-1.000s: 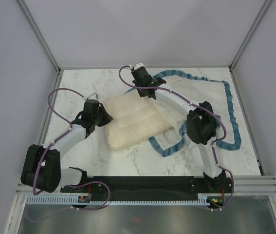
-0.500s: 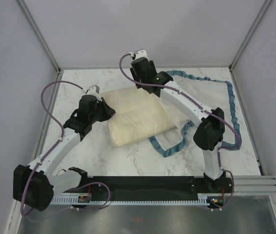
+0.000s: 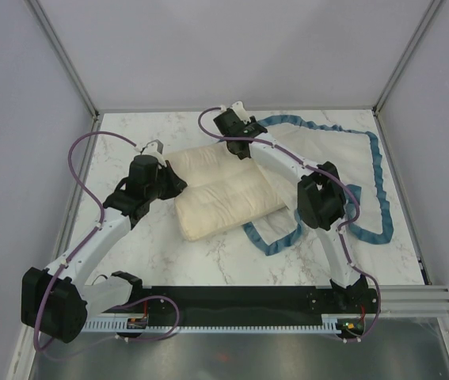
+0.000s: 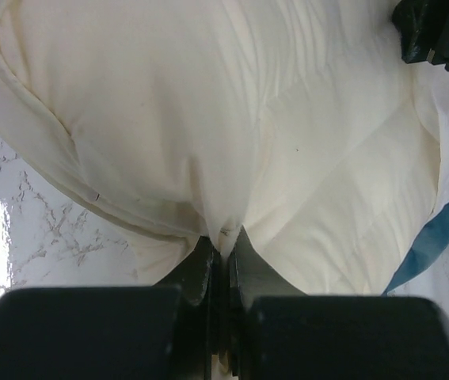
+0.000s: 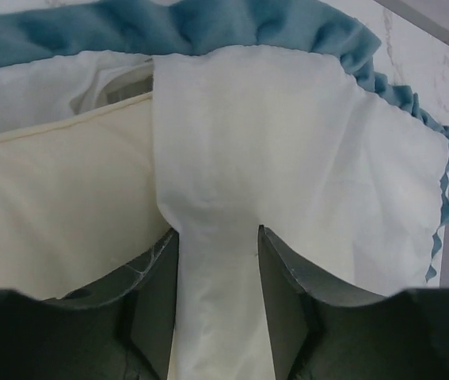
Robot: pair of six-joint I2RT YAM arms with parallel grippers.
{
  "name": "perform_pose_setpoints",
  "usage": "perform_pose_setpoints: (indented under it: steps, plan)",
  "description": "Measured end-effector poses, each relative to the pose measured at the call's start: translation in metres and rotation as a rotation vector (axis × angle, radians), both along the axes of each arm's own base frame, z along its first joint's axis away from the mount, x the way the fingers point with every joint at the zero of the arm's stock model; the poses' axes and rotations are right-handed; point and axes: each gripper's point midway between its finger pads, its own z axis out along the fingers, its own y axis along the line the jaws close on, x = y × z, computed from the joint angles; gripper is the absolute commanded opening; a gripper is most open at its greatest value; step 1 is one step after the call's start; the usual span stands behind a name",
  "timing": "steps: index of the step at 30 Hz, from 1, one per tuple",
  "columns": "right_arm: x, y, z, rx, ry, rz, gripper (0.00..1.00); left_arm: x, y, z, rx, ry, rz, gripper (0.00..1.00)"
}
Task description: Put the pillow into the pillowcase
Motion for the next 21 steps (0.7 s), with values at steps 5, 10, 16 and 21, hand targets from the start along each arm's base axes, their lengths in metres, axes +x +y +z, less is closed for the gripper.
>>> perform_pose_setpoints:
  steps: [5,10,16,21]
  plan:
    - [0.006,-0.023,-0.005,-0.088,-0.024,-0.076,0.16,-0.002,0.001,-0.005,0.017,0.016,-0.006,0.02]
    - [0.008,-0.022,-0.007,-0.093,-0.027,-0.071,0.00,-0.002,0.002,-0.012,0.030,0.038,-0.010,0.02]
    - [-0.009,0.024,-0.008,0.045,0.009,0.106,0.00,-0.002,0.002,-0.018,0.045,0.050,-0.019,0.02]
    - [-0.031,0.069,0.024,0.188,0.009,0.281,0.00,-0.004,-0.001,-0.017,0.038,0.052,-0.042,0.02]
